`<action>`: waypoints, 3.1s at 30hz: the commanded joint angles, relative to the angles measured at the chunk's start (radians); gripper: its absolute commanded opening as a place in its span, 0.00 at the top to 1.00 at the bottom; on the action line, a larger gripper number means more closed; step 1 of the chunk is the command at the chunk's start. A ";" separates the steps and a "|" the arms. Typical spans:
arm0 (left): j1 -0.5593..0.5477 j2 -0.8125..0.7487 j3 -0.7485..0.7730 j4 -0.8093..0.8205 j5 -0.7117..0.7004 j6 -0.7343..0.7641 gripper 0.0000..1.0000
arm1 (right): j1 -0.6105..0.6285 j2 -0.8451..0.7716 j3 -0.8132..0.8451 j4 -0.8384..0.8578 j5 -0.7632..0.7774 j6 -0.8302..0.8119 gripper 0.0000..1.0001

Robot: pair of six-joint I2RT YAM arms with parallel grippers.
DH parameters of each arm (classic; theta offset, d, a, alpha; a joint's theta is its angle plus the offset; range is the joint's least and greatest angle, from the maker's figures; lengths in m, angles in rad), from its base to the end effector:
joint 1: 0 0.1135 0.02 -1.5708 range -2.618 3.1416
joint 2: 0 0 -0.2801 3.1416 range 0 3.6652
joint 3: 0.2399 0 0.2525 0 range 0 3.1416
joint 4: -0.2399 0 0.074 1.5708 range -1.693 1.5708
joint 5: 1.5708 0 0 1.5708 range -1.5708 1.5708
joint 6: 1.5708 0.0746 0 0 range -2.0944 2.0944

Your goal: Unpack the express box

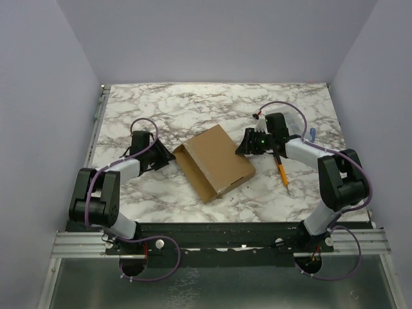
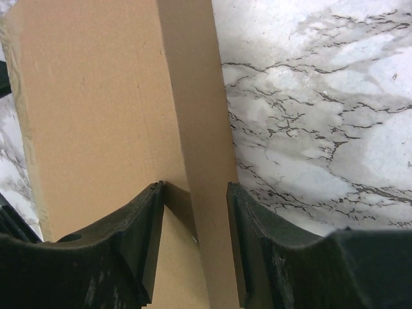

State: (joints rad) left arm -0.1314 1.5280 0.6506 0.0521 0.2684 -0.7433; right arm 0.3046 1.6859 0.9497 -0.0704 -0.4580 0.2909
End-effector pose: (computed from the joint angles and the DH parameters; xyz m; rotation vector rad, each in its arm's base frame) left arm 0.3046 -0.0602 0.1358 -0.6226 2.4062 -0.7146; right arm 0.3447 0.1429 0.1698 -0.2429 2.4148 0.8233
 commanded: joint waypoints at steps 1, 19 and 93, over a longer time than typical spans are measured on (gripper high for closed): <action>0.013 -0.020 -0.043 -0.019 -0.016 0.006 0.52 | -0.002 0.038 -0.004 -0.068 0.042 -0.027 0.53; -0.133 -0.193 -0.254 0.228 0.195 -0.190 0.34 | 0.014 0.018 -0.003 -0.057 0.025 -0.034 0.52; -0.238 -0.190 0.994 -1.086 -0.363 0.627 1.00 | 0.539 0.048 0.358 0.009 0.485 0.361 0.06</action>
State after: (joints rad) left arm -0.3733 1.3281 1.6066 -1.0435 -0.0822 -0.1299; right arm 0.8520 1.7428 1.3533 -0.1242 -0.0074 0.6273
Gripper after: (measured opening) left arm 0.018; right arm 0.941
